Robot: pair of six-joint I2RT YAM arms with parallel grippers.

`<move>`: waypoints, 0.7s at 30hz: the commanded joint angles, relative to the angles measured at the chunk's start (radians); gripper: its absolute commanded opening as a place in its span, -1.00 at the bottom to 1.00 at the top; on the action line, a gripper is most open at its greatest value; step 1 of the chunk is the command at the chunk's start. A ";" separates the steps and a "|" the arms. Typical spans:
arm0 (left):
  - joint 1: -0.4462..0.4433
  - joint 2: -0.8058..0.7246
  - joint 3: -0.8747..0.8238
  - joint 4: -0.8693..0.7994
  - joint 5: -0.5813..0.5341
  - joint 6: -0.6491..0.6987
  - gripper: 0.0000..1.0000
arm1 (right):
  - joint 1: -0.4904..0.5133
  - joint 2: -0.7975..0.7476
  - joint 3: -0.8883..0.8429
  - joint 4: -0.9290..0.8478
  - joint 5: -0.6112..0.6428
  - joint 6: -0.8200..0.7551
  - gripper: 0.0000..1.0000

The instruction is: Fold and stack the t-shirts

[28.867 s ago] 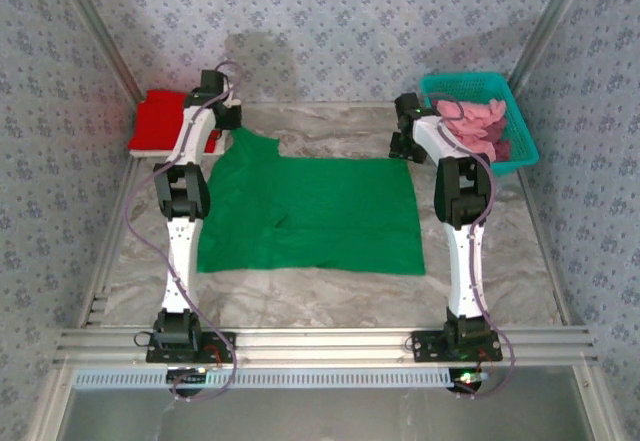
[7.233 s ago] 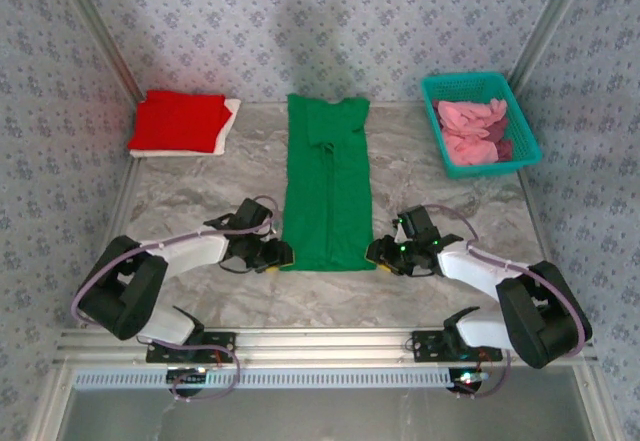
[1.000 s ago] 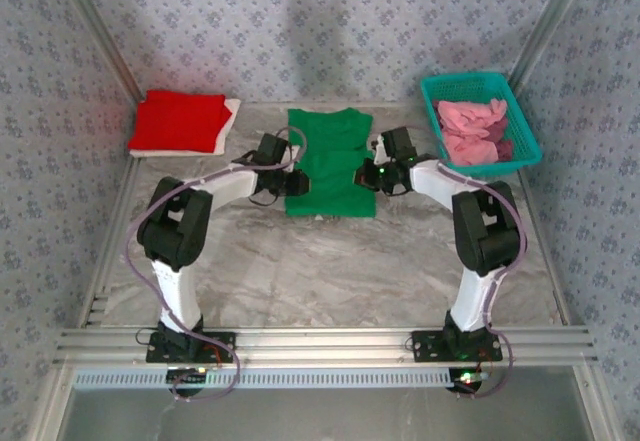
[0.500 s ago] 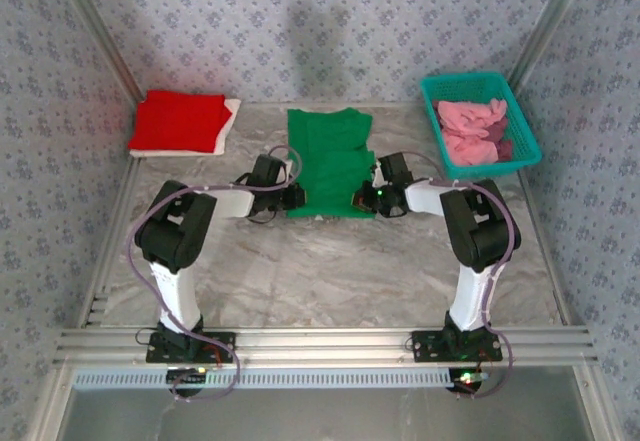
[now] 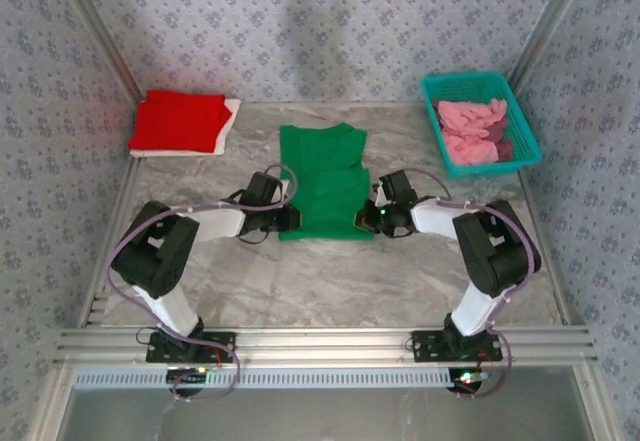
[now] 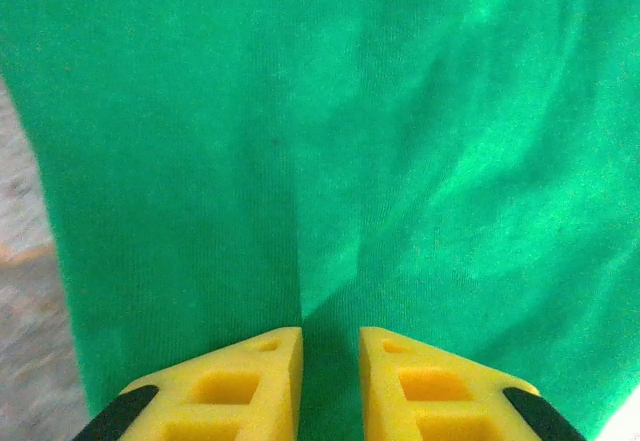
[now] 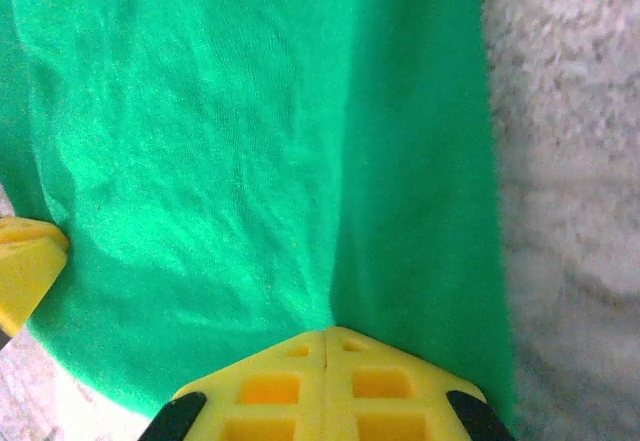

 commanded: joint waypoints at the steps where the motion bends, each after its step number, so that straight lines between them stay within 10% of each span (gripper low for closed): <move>1: -0.016 -0.106 0.027 -0.136 -0.038 0.005 -0.51 | 0.028 -0.088 0.032 -0.111 0.022 0.017 -1.00; 21: -0.076 -0.059 -0.188 0.074 0.061 -0.114 -1.00 | 0.071 0.017 -0.052 0.034 -0.015 0.096 -1.00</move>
